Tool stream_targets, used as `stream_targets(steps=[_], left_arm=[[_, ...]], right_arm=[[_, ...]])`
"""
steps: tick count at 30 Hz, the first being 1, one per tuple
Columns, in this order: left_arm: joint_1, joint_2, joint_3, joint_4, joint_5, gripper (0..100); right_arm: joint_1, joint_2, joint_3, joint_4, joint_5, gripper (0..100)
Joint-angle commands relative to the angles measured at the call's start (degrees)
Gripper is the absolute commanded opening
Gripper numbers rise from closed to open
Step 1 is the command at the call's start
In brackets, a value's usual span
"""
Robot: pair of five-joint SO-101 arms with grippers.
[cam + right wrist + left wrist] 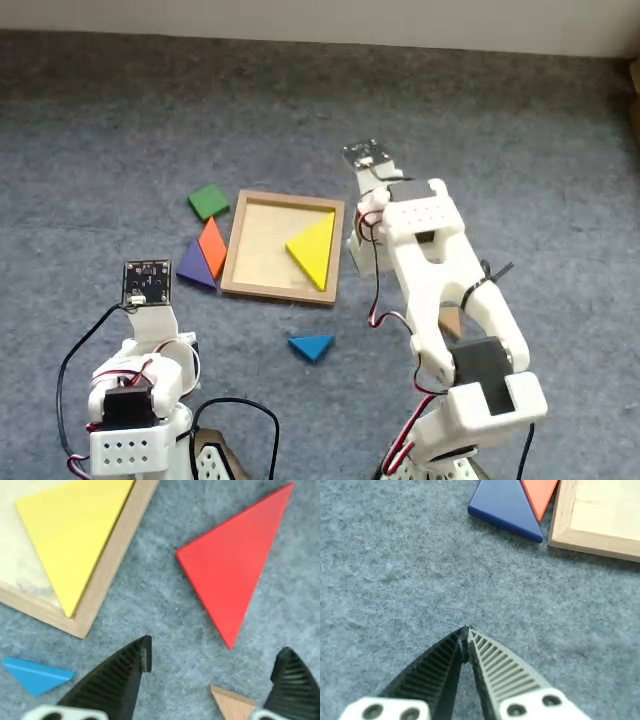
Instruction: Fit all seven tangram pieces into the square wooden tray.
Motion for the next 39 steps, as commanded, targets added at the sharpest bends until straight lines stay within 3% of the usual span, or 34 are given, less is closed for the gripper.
stream_targets(steps=[1,23,39], left_arm=[[-0.5,-0.7,1.2,0.3,-0.4,1],[-0.5,-0.7,1.2,0.3,-0.4,1],[-0.5,-0.7,1.2,0.3,-0.4,1]], right_arm=[[-0.3,0.7,-6.4,1.4,-0.9,38.2],[-0.7,6.5,-8.0,-4.4,-4.1,38.2],[-2.4,6.6,-7.6,-14.2,-7.6,38.2]])
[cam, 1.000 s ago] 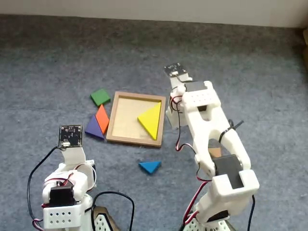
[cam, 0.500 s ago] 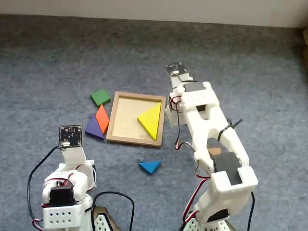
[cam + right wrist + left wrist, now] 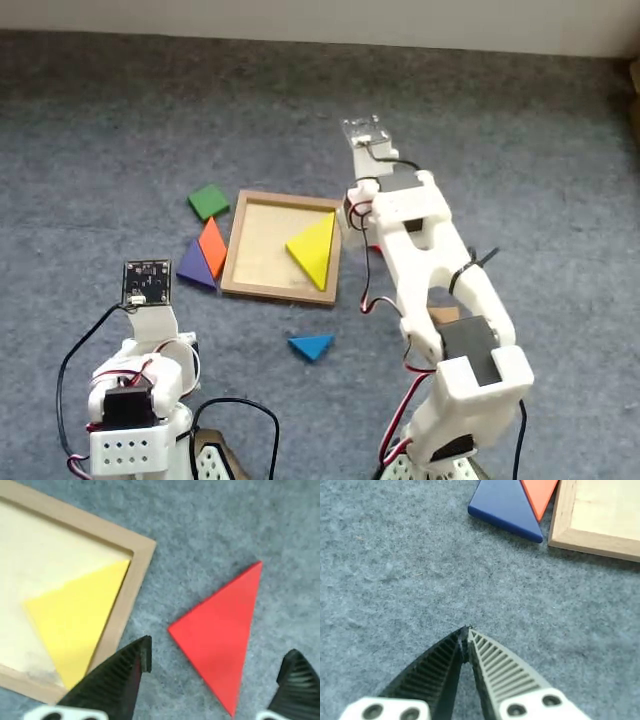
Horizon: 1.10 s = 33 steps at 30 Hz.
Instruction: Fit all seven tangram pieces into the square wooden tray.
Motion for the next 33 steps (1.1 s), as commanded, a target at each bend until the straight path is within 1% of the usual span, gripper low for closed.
stream_targets(steps=[1,8,19,29,33], left_arm=[[-0.5,-0.7,1.2,0.3,-0.4,1],[-0.5,-0.7,1.2,0.3,-0.4,1],[-0.5,-0.7,1.2,0.3,-0.4,1],[-0.5,-0.7,1.2,0.3,-0.4,1],[-0.5,-0.7,1.2,0.3,-0.4,1]], right_arm=[[-1.5,-0.1,-2.6,-2.4,-0.4,38.2],[-1.0,6.5,-3.2,-2.7,-0.3,38.2],[-0.6,7.0,-3.1,-4.6,-0.2,38.2],[1.5,7.1,-3.1,-4.7,-0.5,38.2],[2.1,7.1,-3.1,-5.5,-0.4,32.2]])
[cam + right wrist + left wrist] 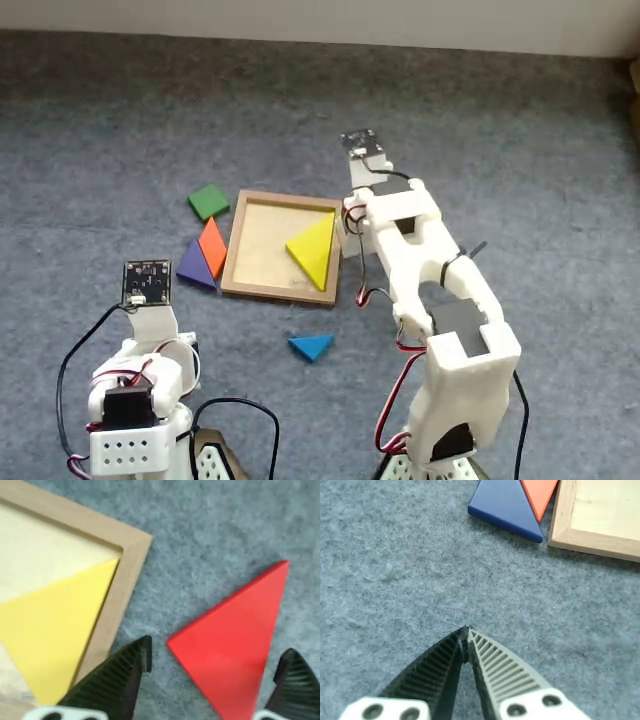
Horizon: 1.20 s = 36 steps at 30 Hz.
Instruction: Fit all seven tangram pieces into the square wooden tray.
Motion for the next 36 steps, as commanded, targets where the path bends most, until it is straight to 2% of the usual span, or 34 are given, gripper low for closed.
stream_targets(steps=[1,16,21,36], left_arm=[[-0.5,-0.7,1.2,0.3,-0.4,1],[-0.5,-0.7,1.2,0.3,-0.4,1],[-0.5,-0.7,1.2,0.3,-0.4,1],[-0.5,-0.7,1.2,0.3,-0.4,1]], right_arm=[[1.8,-0.3,-3.1,-2.5,-0.4,30.7],[1.8,1.9,-5.5,0.0,-0.4,29.1],[1.8,1.5,-5.7,2.3,-0.2,25.2],[1.7,-8.6,-5.1,4.4,1.3,24.9]])
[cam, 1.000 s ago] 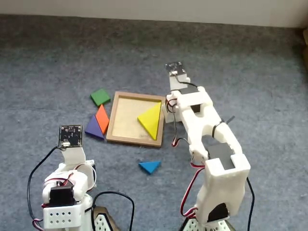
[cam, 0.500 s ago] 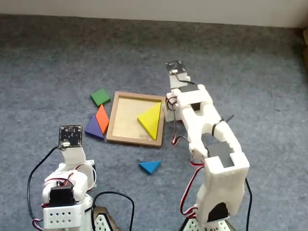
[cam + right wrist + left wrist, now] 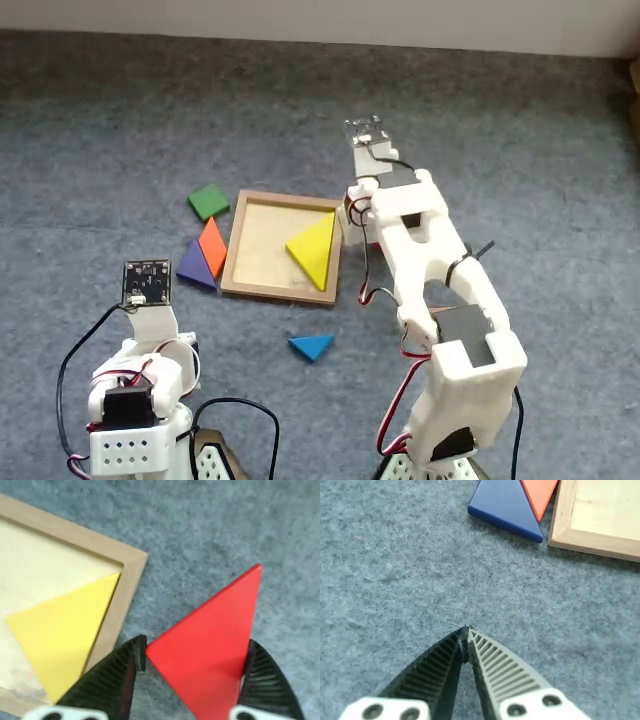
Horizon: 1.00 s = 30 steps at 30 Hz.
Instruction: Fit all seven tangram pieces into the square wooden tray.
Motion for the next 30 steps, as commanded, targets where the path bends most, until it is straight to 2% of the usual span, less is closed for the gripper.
stream_targets(steps=[1,7,18,23,30], left_arm=[[-0.5,-0.7,1.2,0.3,-0.4,1],[-0.5,-0.7,1.2,0.3,-0.4,1],[-0.5,-0.7,1.2,0.3,-0.4,1],[-0.5,-0.7,1.2,0.3,-0.4,1],[-0.5,-0.7,1.2,0.3,-0.4,1]], right_arm=[[0.9,-5.7,-2.4,2.5,2.5,24.9],[-1.8,-10.5,-2.8,5.1,9.8,24.9],[-15.3,-10.9,-2.8,4.4,28.6,24.9],[-18.7,-9.5,-2.8,-1.1,31.0,24.9],[-20.6,1.6,-9.5,-1.1,36.0,24.9]])
